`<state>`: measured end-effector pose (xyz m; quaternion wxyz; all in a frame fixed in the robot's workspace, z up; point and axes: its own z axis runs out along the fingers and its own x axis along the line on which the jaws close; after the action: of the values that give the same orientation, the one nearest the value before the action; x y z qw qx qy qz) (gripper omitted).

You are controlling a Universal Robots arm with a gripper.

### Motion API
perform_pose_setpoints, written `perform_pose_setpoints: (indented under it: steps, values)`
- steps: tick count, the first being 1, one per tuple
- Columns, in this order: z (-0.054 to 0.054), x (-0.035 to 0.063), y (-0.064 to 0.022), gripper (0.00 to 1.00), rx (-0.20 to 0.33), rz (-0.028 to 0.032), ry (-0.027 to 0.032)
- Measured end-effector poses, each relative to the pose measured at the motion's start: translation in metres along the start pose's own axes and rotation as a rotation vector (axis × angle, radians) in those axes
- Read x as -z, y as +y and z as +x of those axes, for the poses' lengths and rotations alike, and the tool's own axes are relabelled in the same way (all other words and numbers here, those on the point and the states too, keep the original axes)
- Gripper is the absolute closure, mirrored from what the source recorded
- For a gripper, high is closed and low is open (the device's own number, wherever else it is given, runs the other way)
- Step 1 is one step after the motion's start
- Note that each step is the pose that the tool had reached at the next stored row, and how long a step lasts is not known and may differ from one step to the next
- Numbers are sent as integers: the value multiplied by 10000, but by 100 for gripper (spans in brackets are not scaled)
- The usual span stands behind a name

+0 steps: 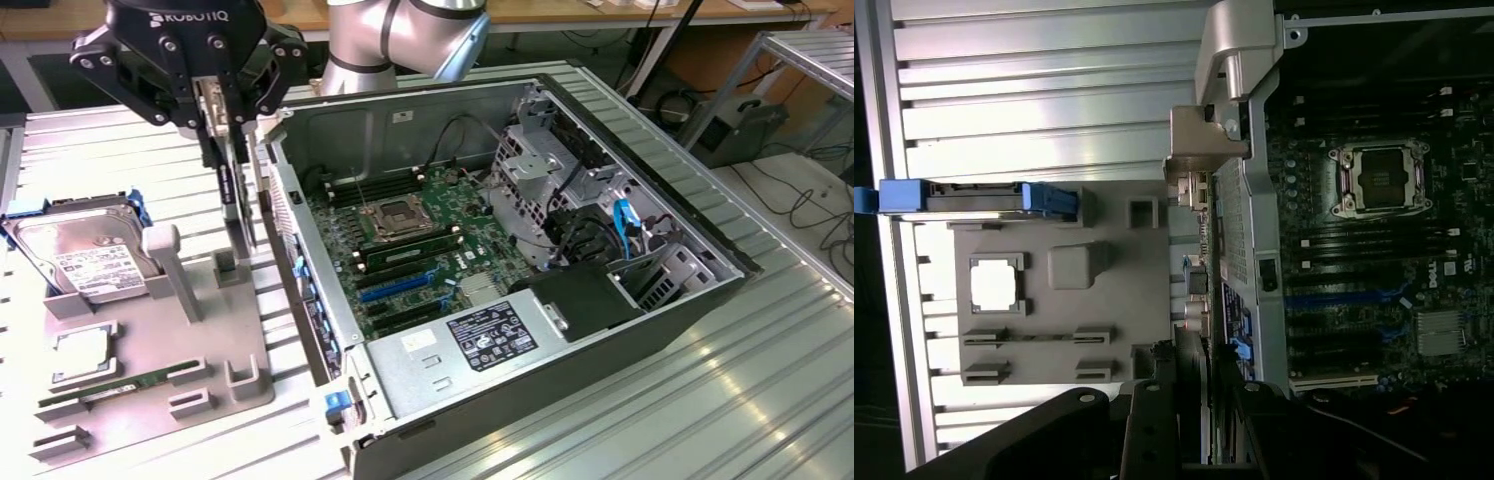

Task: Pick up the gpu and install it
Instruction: 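Pick up the gpu and move the gpu toward the slot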

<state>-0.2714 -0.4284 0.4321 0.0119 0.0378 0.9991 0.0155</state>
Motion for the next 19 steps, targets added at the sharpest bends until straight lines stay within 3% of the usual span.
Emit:
perform_pose_setpoints:
  steps: [19]
  values:
    - [-102,-3,8,73,0,0,0]
